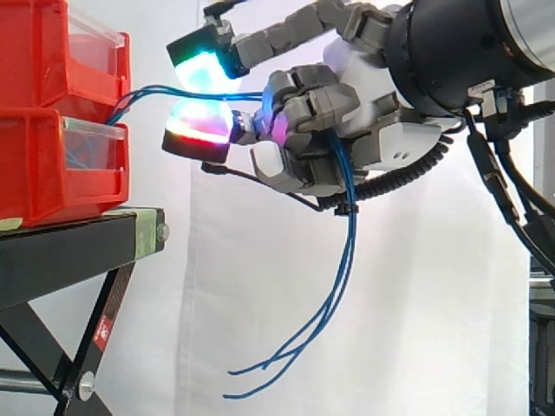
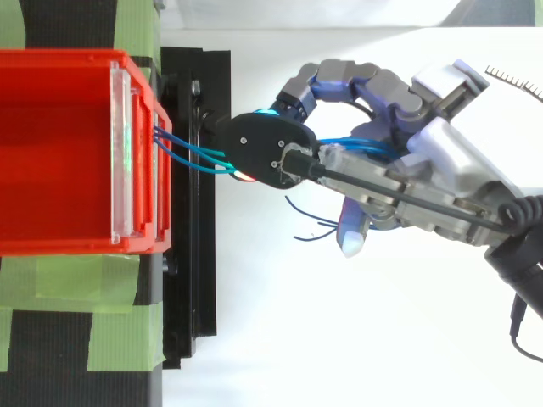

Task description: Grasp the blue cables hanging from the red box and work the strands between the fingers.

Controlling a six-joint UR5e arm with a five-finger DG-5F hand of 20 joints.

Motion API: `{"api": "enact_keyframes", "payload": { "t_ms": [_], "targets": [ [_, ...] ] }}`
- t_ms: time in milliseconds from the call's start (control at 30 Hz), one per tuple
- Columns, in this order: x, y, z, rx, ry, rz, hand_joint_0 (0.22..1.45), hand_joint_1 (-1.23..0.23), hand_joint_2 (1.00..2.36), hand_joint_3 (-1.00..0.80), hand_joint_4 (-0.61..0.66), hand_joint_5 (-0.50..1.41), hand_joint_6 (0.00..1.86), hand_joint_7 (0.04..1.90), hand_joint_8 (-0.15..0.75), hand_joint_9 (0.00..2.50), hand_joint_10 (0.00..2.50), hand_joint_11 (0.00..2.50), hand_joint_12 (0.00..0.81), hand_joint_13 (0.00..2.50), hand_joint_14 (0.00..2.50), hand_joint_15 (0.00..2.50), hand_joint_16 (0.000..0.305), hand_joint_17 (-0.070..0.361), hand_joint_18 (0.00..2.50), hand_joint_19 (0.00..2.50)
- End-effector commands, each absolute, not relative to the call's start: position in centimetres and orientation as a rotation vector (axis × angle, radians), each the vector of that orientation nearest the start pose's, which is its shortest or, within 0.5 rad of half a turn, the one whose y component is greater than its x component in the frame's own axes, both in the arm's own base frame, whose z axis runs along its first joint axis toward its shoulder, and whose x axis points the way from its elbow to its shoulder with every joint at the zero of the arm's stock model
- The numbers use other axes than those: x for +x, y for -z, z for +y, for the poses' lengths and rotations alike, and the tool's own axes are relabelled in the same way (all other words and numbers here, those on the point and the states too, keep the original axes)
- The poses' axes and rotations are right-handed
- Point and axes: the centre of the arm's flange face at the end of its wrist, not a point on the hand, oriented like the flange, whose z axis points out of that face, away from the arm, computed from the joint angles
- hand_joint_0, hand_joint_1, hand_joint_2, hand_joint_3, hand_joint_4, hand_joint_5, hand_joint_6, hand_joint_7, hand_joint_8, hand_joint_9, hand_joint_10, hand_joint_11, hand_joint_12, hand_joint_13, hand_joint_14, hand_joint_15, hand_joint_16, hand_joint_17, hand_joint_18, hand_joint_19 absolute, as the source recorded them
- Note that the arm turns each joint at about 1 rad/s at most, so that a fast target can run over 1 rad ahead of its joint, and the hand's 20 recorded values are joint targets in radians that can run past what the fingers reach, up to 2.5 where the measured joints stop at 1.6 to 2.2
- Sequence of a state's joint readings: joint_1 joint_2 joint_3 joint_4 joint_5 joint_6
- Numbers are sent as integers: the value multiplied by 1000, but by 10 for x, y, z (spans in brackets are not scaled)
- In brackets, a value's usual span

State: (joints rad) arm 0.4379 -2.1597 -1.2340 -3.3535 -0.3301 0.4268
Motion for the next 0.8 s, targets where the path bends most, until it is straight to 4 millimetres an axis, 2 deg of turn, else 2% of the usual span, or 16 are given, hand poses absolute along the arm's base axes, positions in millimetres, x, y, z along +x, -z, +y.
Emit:
{"api": "enact_keyframes", "payload": {
  "t_ms": [0, 33, 100, 167, 233, 267, 333, 467, 500, 533, 600, 667, 700, 733, 767],
  "targets": [
    [639, -314, 48, 1626, -528, 637, 1024, -518, 1016, 163, 135, 390, 362, 1400, 524, 1955, 2500, 2500, 623, 1986, 2500, 1614, 246, 185, 2500, 585],
    [639, -315, 49, 1627, -531, 637, 1020, -517, 1026, 100, 146, 313, 500, 1353, 524, 1955, 2500, 2500, 623, 1986, 2500, 1614, 246, 185, 2500, 585],
    [638, -315, 49, 1630, -532, 635, 995, -548, 1024, 120, 170, 217, 632, 1277, 524, 1955, 2500, 2500, 623, 1986, 2500, 1614, 246, 185, 2500, 585],
    [637, -315, 49, 1632, -531, 634, 957, -687, 1016, 184, 194, 49, 951, 1143, 524, 1955, 2500, 2500, 623, 1986, 2500, 1614, 246, 185, 2500, 585],
    [637, -315, 48, 1635, -529, 634, 942, -709, 1015, 144, 210, -88, 1189, 1094, 524, 1955, 2500, 2500, 623, 1986, 2500, 1614, 246, 185, 2500, 585],
    [636, -315, 48, 1636, -530, 633, 940, -718, 1016, 93, 211, -96, 1198, 1112, 524, 1955, 2500, 2500, 623, 1986, 2500, 1614, 246, 185, 2500, 585],
    [636, -315, 48, 1637, -530, 632, 952, -737, 1016, 28, 226, -151, 1364, 1095, 524, 1955, 2500, 2500, 623, 1986, 2500, 1614, 246, 185, 2500, 585],
    [636, -315, 48, 1638, -530, 632, 1005, -757, 1016, 44, 211, -171, 1474, 1075, 524, 1955, 2500, 2500, 623, 1986, 2500, 1614, 246, 185, 2500, 585],
    [636, -315, 48, 1638, -530, 632, 963, -752, 1020, -37, 217, -168, 1483, 1081, 524, 1955, 2500, 2500, 623, 1986, 2500, 1614, 246, 185, 2500, 585],
    [636, -315, 48, 1638, -531, 631, 912, -747, 1022, -205, 207, -165, 1470, 1096, 524, 1955, 2500, 2500, 623, 1986, 2500, 1614, 246, 185, 2500, 585],
    [636, -315, 48, 1638, -531, 631, 895, -745, 1022, -268, 189, -148, 1449, 1124, 524, 1955, 2500, 2500, 623, 1986, 2500, 1614, 246, 185, 2500, 585],
    [636, -315, 48, 1639, -532, 630, 981, -710, 1008, 35, 165, -128, 1461, 1047, 524, 1955, 2500, 2500, 623, 1986, 2500, 1614, 246, 185, 2500, 585],
    [636, -315, 48, 1639, -532, 630, 1091, -628, 1001, 218, 155, -71, 1395, 1096, 524, 1955, 2500, 2500, 623, 1986, 2500, 1614, 246, 185, 2500, 585],
    [636, -315, 48, 1639, -533, 629, 1150, -590, 1002, 260, 152, -21, 1367, 1121, 524, 1955, 2500, 2500, 623, 1986, 2500, 1614, 246, 185, 2500, 585],
    [636, -315, 48, 1639, -531, 631, 1153, -589, 1002, 260, 154, -14, 1363, 1125, 524, 1955, 2500, 2500, 623, 1986, 2500, 1614, 246, 185, 2500, 585]
  ]
}}
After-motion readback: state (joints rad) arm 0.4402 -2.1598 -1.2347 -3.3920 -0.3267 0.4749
